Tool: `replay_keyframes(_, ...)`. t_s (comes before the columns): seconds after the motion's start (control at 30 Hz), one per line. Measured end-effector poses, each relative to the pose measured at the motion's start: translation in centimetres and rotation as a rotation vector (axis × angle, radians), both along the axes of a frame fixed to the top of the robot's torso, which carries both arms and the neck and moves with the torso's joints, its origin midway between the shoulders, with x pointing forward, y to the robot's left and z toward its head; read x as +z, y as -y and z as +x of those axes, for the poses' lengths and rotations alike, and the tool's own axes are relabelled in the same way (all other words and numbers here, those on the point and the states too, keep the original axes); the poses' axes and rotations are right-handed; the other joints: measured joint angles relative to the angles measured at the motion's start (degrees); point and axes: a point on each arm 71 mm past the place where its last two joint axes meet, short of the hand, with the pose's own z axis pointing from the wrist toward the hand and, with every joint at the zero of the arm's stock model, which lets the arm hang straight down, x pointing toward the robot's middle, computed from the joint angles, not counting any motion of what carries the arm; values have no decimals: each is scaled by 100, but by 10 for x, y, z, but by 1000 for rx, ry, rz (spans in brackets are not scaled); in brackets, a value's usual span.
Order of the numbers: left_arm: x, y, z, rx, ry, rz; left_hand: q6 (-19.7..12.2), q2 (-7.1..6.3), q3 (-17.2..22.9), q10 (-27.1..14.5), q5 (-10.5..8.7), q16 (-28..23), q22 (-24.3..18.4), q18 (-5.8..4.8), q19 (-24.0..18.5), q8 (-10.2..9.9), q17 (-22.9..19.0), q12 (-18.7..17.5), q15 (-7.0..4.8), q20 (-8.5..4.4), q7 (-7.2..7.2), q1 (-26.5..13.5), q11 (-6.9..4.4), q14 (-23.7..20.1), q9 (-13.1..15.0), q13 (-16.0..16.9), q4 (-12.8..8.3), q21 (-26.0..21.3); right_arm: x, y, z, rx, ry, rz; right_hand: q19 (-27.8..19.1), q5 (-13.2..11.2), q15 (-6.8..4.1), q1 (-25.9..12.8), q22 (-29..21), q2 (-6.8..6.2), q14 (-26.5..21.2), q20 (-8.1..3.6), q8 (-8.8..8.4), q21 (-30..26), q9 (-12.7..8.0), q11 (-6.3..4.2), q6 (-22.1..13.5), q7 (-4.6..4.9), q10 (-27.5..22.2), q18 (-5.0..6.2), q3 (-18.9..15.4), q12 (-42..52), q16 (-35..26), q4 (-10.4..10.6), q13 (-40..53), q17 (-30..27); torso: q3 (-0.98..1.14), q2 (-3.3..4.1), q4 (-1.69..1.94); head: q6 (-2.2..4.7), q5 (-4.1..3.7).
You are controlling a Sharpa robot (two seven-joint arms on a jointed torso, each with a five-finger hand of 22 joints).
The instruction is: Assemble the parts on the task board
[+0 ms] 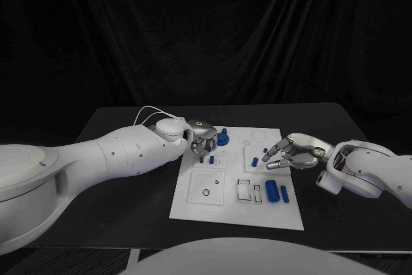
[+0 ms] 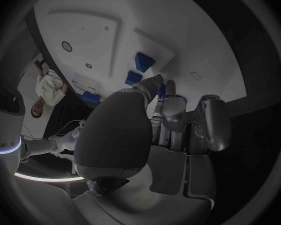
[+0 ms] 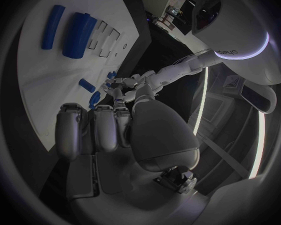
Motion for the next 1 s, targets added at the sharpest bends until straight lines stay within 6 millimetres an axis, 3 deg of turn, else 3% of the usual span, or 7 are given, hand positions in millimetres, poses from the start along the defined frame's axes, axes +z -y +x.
replay_keyframes(0.2, 0, -2, -1, 0, 2, -4, -570, -20, -35, -31, -85, -24, 0, 0, 0, 0, -20, -97, 20, 0, -153, -20, 30, -20, -175, -58, 64, -44, 0, 0, 0, 0, 0, 0, 0, 0, -10, 7, 0, 7, 10, 0, 0, 0, 0, 0, 0, 0, 0, 0, 0, 0, 0, 0, 0, 0, 1, -1, 3, 1, 16)
replay_keyframes(0.37, 1, -8, -2, -3, 18, -23, -685, -44, -59, -31, -85, -23, 0, 0, -12, 0, -35, -97, 21, 12, -205, 3, 30, -20, -228, -68, 88, -82, 0, 2, -1, -5, 2, -1, 0, -1, -13, 7, 0, 7, 14, 0, 0, 0, 0, 15, 36, 5, 15, 0, 0, 0, -1, 1, 0, -1, 1, -1, 3, 1, 47)
replay_keyframes(0.63, 10, -23, -6, -11, 69, -73, -745, -70, -115, -64, -208, -59, 0, 0, -52, 0, -81, -173, 74, 52, -227, 30, 103, -73, -279, -103, 191, -184, 4, 11, -2, -29, 28, 2, 0, -314, -12, -19, -1, 32, 15, 0, 0, 0, 0, 16, 82, -1, 15, 0, -133, 0, -21, 100, 1, -36, 1, -1, 3, 1, 115)
replay_keyframes(0.77, 32, -32, -2, -15, 120, -96, -745, -96, -138, -138, -208, -71, 0, 0, -72, 1, -98, -226, 104, 72, -227, 55, 129, -103, -300, -127, 215, -259, 17, 14, 3, -41, 72, 8, 0, -535, -12, -109, 2, 123, 15, 0, 13, -35, 0, 16, 82, -1, 15, 0, -265, 0, -44, 233, 120, -73, 1, -2, 3, 1, 144)
replay_keyframes(0.9, 61, -46, 6, -9, 183, -112, -721, -142, -105, -329, -208, -157, 0, 8, -118, 20, -191, -301, 154, 118, -204, 152, 152, -159, -326, -159, 263, -396, 37, 15, 11, -52, 137, 18, 0, -551, -12, -186, 4, 198, 15, 0, 22, -89, 0, 16, 102, -21, 14, 0, -369, 0, -67, 373, 167, -103, -1, -4, 4, 1, 164)
replay_keyframes(1.0, 83, -52, 9, -10, 225, -124, -623, -135, 7, -632, -231, -213, 0, 91, -210, 50, -286, -342, 170, 124, -166, 323, 178, -305, -356, -192, 244, -560, 54, 13, 19, -60, 199, 29, 0, -551, -12, -273, 4, 278, 15, 0, 22, -89, -9, 10, 102, -21, -281, 0, -395, 1, -53, 476, 179, -26, -2, -7, 6, 1, 173)
